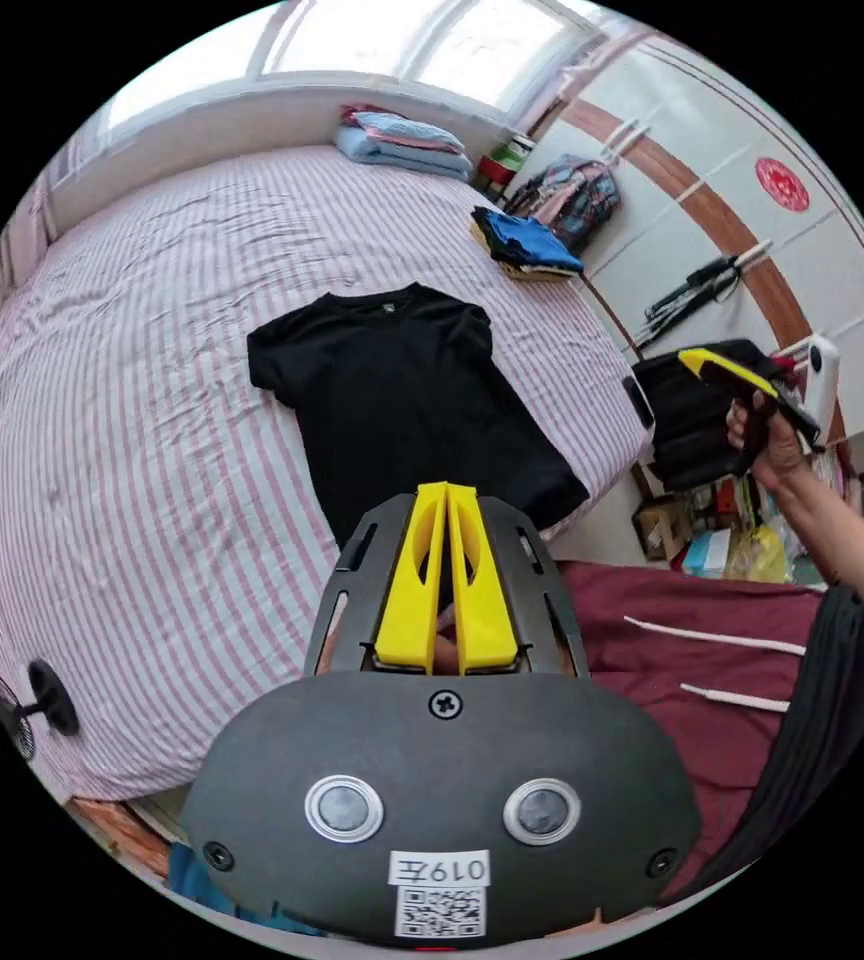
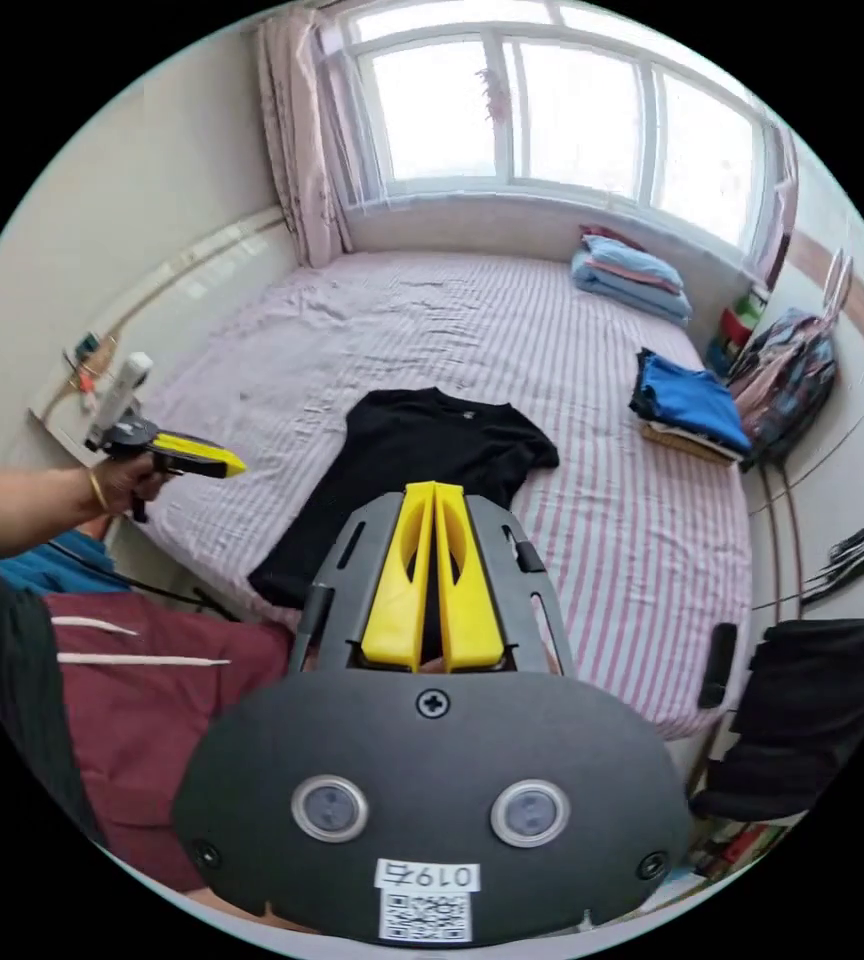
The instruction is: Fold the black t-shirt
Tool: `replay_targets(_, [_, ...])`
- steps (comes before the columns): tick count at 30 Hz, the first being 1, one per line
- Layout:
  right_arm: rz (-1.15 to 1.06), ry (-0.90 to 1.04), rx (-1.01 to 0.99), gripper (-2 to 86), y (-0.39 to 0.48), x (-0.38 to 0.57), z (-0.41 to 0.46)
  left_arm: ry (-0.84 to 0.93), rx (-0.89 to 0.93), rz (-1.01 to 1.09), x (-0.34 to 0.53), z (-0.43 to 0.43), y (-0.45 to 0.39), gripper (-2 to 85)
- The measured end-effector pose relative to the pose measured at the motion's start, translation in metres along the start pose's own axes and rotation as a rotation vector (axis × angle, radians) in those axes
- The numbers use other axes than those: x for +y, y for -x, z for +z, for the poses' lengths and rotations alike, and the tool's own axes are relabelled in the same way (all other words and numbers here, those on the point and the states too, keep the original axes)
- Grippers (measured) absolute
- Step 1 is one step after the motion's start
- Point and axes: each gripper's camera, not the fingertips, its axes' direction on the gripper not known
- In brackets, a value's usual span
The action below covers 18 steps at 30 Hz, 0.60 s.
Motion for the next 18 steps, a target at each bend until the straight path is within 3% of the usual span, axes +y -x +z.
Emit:
replay_targets(2, [-0.09,-0.01,0.196,-0.9,0.047,-0.015,0.015,0.038,-0.027,0.058,-0.028,-0.008,0.008,0.8])
replay_targets(6, [-0.047,-0.035,0.135,-0.8,0.072,-0.04,0.042,0.124,0.083,0.018,-0.095,-0.02,0.041,0.8])
replay_targets(10, [-0.003,-0.046,0.116,1.9,0.077,-0.07,0.099,0.111,0.022,0.026,-0.154,-0.042,0.055,0.5])
replay_targets(18, [0.135,0.075,-0.067,5.8,-0.034,-0.099,0.25,0.014,-0.096,-0.263,-0.263,-0.106,0.173,0.7])
